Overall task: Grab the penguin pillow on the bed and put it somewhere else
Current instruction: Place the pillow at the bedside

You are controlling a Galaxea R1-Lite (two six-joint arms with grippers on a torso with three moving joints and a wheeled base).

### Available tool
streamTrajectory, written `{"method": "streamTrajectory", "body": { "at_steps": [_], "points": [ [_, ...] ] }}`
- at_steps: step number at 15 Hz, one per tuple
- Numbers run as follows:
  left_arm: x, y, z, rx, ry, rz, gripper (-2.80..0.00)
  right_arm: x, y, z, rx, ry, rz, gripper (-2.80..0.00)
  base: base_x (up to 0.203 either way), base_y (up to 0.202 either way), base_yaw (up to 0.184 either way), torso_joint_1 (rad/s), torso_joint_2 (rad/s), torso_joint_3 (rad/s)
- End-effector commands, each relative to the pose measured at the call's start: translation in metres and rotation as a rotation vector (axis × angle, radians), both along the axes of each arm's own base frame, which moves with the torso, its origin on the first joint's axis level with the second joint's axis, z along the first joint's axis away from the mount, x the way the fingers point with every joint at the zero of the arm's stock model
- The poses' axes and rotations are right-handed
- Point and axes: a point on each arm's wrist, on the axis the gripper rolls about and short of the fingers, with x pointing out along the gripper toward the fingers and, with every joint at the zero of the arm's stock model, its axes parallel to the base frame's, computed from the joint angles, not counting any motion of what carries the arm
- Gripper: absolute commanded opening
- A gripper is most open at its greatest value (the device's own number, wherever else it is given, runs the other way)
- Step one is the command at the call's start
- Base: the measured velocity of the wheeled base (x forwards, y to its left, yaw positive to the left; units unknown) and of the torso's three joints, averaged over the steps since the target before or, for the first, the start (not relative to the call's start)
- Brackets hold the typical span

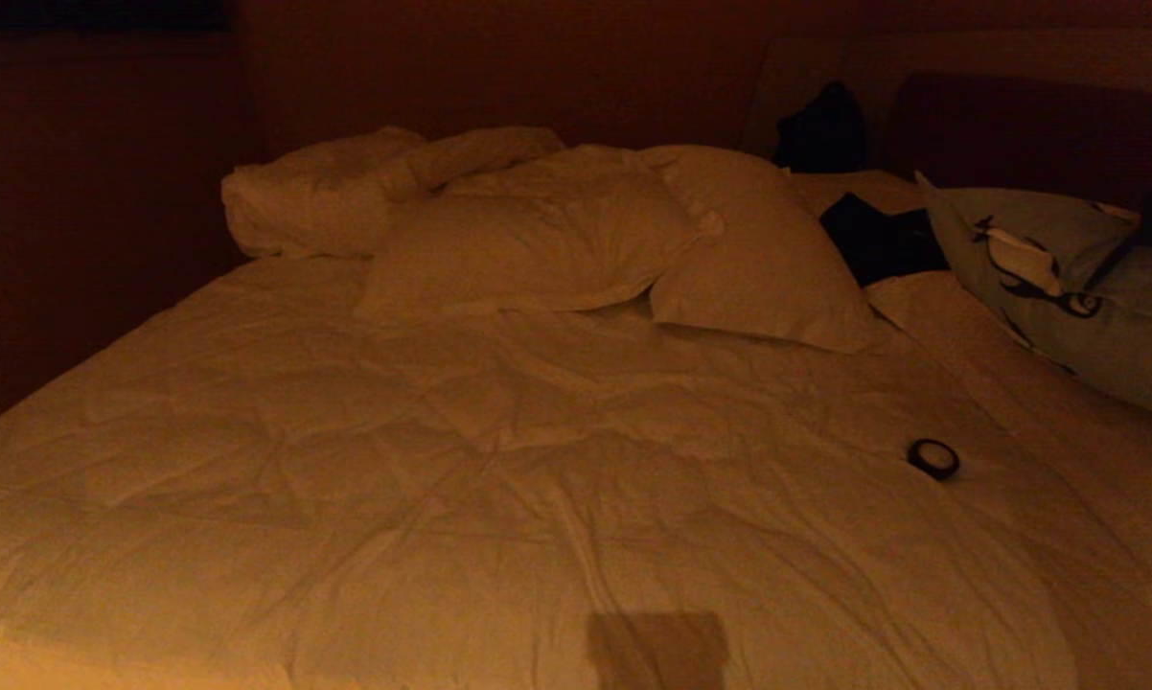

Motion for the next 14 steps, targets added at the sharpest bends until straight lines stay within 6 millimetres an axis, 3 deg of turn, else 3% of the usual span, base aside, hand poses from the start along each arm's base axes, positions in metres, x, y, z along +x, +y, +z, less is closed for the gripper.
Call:
{"method": "streamTrajectory", "body": {
  "at_steps": [1,6,9,14],
  "points": [
    [0.0,0.0,-0.001,0.0,0.003,0.0,-2.8,-0.002,0.002,0.013,-0.17,0.071,0.122,-2.8,0.0,0.0,0.0,0.0,0.0,0.0],
    [0.0,0.0,-0.001,0.0,0.003,0.0,-2.8,-0.001,0.005,0.034,-0.265,-0.038,0.239,-2.8,0.0,0.0,0.0,0.0,0.0,0.0],
    [0.0,0.0,-0.001,0.0,0.003,0.001,-2.8,0.014,-0.003,0.018,-0.288,0.014,0.245,-2.8,0.0,0.0,0.0,0.0,0.0,0.0],
    [0.0,0.0,-0.001,0.0,0.003,0.0,-2.8,0.033,-0.017,0.004,-0.537,0.128,0.236,-2.8,0.0,0.0,0.0,0.0,0.0,0.0]
  ]
}}
